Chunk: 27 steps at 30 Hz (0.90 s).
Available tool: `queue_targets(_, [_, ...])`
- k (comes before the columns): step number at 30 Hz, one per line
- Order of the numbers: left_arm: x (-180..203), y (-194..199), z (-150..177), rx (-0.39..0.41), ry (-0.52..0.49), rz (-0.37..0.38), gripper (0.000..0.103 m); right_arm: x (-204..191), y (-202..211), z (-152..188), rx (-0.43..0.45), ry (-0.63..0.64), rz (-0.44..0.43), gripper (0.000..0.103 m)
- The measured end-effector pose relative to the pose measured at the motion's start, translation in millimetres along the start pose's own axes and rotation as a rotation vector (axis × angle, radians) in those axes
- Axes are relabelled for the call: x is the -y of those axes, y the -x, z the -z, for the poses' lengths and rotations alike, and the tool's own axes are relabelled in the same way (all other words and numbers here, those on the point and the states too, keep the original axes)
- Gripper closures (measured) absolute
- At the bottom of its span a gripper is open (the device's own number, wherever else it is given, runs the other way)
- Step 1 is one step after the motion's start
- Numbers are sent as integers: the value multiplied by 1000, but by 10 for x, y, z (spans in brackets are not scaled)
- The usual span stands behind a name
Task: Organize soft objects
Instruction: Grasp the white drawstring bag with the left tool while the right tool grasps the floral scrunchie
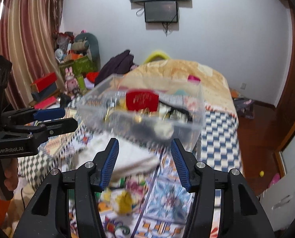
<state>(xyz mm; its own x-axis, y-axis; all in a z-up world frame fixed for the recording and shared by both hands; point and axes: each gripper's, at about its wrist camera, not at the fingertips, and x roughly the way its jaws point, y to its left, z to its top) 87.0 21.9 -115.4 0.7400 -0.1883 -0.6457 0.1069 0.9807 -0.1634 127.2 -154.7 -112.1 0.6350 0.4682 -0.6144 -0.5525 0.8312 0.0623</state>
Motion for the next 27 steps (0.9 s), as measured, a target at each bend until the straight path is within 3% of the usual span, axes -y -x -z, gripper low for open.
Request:
queue_targets(6, [42, -119, 191, -62, 39, 53, 42, -5, -200, 291, -97, -1, -4, 52])
queue_targets(13, [148, -224, 282, -90, 43, 83, 44, 31, -295, 466, -149, -13, -18, 53])
queue_targets(15, [176, -262, 287, -96, 42, 96, 51, 13, -315, 492, -156, -12, -29, 65])
queue_targets(17, [207, -304, 292, -105, 31, 102, 56, -15, -300, 508, -142, -1, -19, 69])
queue_targets(20, [239, -337, 312, -108, 17, 107, 64, -13, -273, 501, -133, -2, -21, 89])
queue_targets(24, [256, -321, 320, -99, 4, 108, 77, -6, -241, 501, -115, -10, -4, 91])
queue_targets(27, [251, -262, 302, -77, -1, 101, 82, 6, -176, 487, -93, -4, 27, 93])
